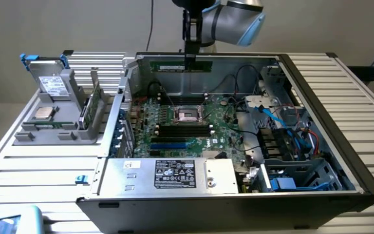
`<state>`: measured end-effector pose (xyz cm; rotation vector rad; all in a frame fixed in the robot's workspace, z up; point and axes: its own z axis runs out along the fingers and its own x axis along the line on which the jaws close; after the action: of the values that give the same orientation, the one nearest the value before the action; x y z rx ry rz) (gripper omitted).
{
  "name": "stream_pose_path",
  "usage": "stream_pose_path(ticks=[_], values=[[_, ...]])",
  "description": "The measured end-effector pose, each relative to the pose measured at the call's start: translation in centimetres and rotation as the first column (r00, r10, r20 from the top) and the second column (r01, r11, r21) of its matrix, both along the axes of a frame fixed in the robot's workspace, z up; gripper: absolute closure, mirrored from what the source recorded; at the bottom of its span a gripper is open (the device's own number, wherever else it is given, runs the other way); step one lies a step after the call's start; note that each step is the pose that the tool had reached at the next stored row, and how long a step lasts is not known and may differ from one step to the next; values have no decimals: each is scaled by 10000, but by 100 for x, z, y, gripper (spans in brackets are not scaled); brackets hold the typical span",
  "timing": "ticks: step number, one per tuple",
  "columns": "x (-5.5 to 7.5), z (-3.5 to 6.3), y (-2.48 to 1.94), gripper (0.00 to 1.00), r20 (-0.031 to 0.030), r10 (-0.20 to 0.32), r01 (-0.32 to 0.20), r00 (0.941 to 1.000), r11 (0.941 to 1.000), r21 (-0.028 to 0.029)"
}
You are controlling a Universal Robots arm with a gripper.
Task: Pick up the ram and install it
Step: 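Insert the ram into the slot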
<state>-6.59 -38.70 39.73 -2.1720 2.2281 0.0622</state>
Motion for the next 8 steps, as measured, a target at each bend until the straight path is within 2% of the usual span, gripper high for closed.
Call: stream_pose_path(ticks=[2,3,6,7,8], values=[[-1,-6,0,87,2,3,-3,10000,10000,-27],[-1,-10,0,87,-1,2,-2,10000,10000,-85],[-1,-21,-1,87,-25,6,-7,10000,9994,-342],[0,-29,-1,87,-26,8,-9,10000,9993,-367],[-1,-40,-3,87,-25,9,-10,10000,9993,-367]])
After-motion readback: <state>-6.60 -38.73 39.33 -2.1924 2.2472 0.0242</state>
